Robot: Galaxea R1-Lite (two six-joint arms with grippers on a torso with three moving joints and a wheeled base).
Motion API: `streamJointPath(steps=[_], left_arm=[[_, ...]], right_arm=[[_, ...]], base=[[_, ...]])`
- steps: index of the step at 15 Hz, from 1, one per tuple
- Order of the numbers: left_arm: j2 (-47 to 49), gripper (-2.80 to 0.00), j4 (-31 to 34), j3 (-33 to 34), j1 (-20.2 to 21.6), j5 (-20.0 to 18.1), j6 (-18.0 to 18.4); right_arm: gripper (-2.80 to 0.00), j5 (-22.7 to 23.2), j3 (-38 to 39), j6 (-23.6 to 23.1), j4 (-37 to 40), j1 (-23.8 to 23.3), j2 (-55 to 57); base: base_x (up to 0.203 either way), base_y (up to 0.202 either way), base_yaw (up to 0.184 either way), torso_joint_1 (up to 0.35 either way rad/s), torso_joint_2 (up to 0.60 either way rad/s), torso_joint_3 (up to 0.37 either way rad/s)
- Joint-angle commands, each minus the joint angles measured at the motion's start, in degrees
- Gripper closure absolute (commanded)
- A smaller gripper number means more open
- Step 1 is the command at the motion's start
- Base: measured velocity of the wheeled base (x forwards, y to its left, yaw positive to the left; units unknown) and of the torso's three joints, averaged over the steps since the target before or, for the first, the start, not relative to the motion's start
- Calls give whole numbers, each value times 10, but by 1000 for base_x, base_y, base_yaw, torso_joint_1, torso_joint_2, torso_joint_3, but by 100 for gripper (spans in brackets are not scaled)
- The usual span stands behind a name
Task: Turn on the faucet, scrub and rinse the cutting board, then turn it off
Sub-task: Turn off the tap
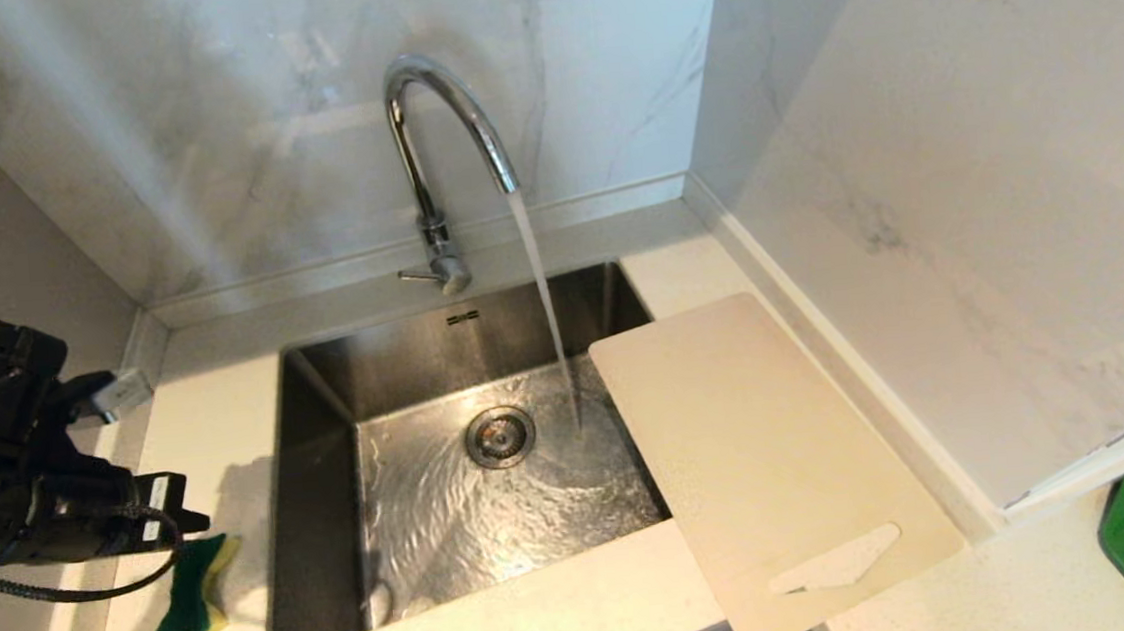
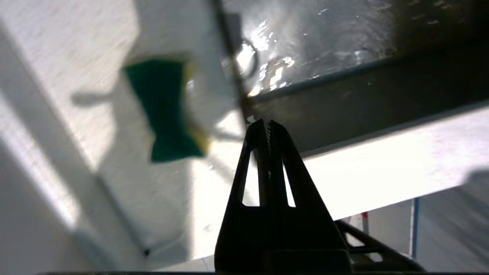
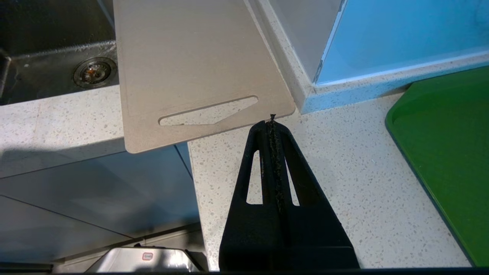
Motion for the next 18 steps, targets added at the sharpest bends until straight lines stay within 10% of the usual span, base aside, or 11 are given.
streamJointPath(steps=[1, 6, 11, 18], left_arm=[[18, 0, -2, -32, -56, 7, -1], [90, 0, -4, -115, -154, 134, -18], [169, 0, -119, -183, -169, 96, -169], [284, 0, -430, -184, -175, 71, -198]], right_arm=[[0, 0, 1, 0, 0, 0, 1], [0, 0, 1, 0, 0, 0, 1], [0, 0, 1, 0, 0, 0, 1], [0, 0, 1, 0, 0, 0, 1]], base=[[0, 0, 0, 0, 0, 0], [0, 0, 0, 0, 0, 0], [0, 0, 0, 0, 0, 0], [0, 0, 0, 0, 0, 0]])
